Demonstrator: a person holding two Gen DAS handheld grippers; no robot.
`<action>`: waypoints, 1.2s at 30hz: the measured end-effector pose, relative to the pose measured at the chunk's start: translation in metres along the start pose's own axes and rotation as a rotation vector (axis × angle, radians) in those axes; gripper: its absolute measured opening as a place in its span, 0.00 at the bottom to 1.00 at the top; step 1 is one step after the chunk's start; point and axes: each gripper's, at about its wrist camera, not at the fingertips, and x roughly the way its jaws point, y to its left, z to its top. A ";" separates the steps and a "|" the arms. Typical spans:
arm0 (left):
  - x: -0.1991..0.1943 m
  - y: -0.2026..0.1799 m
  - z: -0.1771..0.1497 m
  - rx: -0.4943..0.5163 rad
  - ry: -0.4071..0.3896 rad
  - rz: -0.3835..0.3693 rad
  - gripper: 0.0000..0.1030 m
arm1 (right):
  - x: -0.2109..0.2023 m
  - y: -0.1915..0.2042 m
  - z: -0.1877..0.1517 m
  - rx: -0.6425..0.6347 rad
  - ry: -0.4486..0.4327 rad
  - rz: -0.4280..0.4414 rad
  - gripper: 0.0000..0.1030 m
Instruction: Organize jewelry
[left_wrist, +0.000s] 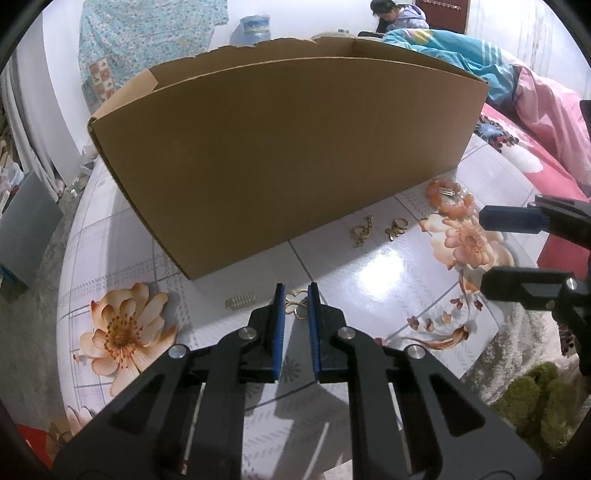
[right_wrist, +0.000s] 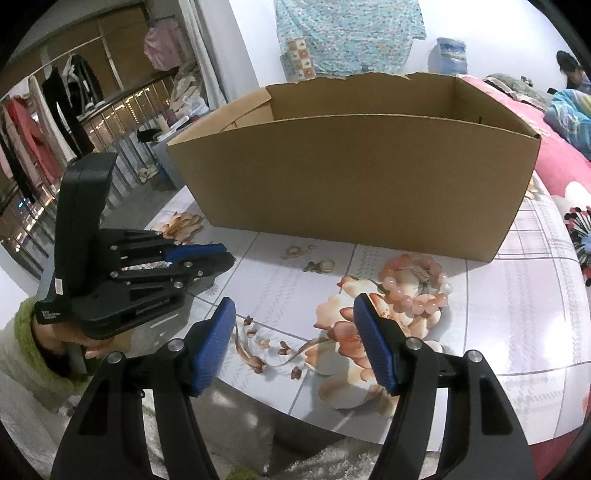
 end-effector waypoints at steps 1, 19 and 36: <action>-0.001 0.000 -0.001 -0.002 -0.001 0.000 0.10 | 0.000 0.000 0.000 0.001 -0.001 -0.002 0.63; -0.021 0.008 -0.014 -0.037 -0.039 -0.013 0.00 | -0.002 0.002 0.001 -0.007 -0.007 -0.011 0.63; -0.007 -0.042 -0.012 0.091 -0.039 -0.031 0.00 | -0.001 0.007 0.003 -0.010 0.002 -0.013 0.63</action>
